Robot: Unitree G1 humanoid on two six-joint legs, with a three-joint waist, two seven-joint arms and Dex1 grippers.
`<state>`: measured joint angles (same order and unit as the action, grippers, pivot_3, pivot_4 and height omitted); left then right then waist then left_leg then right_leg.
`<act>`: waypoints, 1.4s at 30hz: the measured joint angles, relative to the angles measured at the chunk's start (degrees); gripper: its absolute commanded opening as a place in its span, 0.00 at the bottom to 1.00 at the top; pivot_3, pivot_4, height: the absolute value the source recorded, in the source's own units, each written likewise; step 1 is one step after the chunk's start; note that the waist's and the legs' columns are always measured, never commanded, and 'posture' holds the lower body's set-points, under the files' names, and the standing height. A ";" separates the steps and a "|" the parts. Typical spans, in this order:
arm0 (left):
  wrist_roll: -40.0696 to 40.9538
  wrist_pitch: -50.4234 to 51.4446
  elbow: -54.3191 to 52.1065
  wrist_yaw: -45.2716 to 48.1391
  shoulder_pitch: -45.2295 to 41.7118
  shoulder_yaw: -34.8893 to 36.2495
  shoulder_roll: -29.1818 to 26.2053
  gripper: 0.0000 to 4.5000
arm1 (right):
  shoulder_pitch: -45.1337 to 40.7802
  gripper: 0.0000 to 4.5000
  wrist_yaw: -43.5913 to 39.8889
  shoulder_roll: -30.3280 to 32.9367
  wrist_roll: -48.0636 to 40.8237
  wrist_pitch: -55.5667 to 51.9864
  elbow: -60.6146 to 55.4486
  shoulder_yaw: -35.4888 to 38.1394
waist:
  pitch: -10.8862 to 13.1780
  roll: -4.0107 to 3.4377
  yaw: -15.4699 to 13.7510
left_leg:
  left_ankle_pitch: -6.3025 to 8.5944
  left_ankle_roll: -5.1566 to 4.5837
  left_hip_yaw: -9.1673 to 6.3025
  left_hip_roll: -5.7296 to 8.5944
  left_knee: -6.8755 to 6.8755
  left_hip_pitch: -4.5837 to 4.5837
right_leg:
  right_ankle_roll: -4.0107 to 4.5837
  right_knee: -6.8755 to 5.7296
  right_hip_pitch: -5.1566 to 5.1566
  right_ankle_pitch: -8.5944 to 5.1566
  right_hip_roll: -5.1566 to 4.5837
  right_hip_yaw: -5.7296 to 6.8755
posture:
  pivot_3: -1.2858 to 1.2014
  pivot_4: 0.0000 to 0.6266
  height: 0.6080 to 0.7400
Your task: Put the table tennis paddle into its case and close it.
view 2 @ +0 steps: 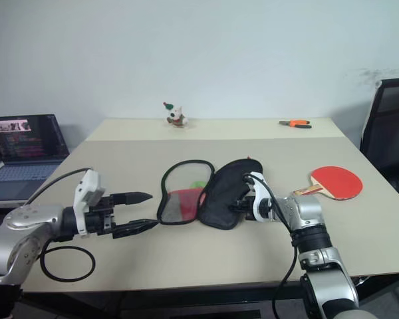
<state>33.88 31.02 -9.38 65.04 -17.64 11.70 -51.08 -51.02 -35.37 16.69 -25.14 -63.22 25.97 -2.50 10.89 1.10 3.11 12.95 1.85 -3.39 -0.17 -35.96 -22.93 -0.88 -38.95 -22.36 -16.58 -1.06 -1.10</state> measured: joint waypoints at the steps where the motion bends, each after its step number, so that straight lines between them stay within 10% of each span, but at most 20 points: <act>1: 0.00 0.00 -0.20 0.00 0.13 -0.02 -0.01 1.00 | -0.92 0.01 -1.95 1.23 1.11 0.84 2.39 -1.17 | 0.00 0.00 0.00 | 0.00 0.00 0.03 0.01 0.00 -0.01 | 0.00 0.00 0.00 0.00 0.00 0.01 | 0.52 0.24 1.00; 23: -0.21 -0.11 -1.48 0.65 -1.41 -2.38 -0.03 1.00 | -10.79 0.01 -19.95 11.33 15.12 16.71 27.83 -7.74 | 0.02 0.02 -0.38 | 0.00 0.00 0.11 0.08 -0.04 0.00 | 0.00 0.00 0.04 0.00 -0.02 -0.01 | 0.52 0.24 1.00; 38: -0.89 -0.94 -0.50 0.85 -2.26 -3.60 0.49 1.00 | -11.14 0.99 -14.00 11.47 15.01 14.11 25.42 -2.62 | 0.01 0.03 -0.86 | -0.01 0.01 0.11 0.12 -0.17 0.01 | -0.04 -0.03 0.08 0.02 -0.03 -0.03 | 0.52 0.24 1.00; 42: -0.70 -1.01 -0.52 0.84 -1.28 -3.57 0.58 1.00 | -10.83 0.99 -9.05 15.03 13.51 9.96 19.08 3.86 | 0.04 -0.01 -1.24 | 0.00 0.00 0.12 0.17 -0.06 -0.08 | -0.04 0.01 -0.02 0.02 -0.09 -0.04 | 0.52 0.24 1.00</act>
<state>33.17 30.02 -9.90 65.87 -18.92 8.13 -50.50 -61.85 -44.42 31.72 -11.63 -53.26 45.04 1.36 10.93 1.08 1.87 12.95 1.85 -3.27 0.00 -36.02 -23.01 -0.92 -38.95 -22.38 -16.56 -1.14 -1.14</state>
